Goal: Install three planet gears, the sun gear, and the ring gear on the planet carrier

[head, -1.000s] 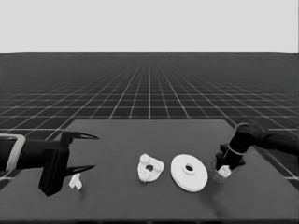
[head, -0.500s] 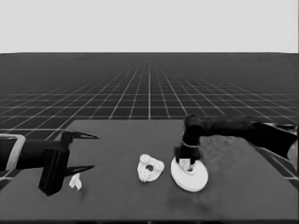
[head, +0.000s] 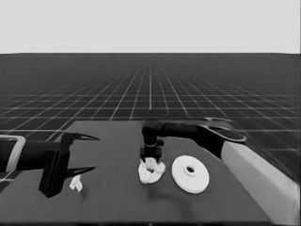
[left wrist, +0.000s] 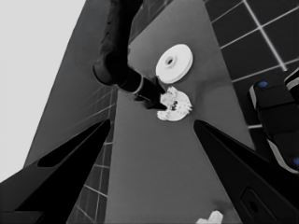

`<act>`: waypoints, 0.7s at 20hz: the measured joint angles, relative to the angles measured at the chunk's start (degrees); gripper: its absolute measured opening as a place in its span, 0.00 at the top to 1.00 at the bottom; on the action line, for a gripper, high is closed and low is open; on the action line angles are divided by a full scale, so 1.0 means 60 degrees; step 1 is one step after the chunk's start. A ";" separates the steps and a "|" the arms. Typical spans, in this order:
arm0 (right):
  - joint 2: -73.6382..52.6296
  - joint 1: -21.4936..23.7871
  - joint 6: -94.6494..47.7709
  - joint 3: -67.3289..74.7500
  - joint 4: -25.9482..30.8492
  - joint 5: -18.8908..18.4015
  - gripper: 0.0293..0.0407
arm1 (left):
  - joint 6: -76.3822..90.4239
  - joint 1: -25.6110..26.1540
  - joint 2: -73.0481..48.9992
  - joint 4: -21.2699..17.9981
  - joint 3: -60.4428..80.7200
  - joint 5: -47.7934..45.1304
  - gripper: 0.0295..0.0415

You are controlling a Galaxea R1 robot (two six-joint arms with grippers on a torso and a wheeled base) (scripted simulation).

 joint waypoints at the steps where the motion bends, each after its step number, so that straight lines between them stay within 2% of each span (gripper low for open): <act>1: 0.0041 -0.0177 -0.0081 -0.0139 -0.0154 0.0061 0.86 | 0.0000 0.0000 0.0000 0.0000 0.0000 0.0000 0.25; 14: 0.0100 -0.0473 0.0261 -0.0348 -0.0362 0.0159 0.86 | 0.0000 0.0000 0.0000 0.0000 0.0000 0.0000 0.25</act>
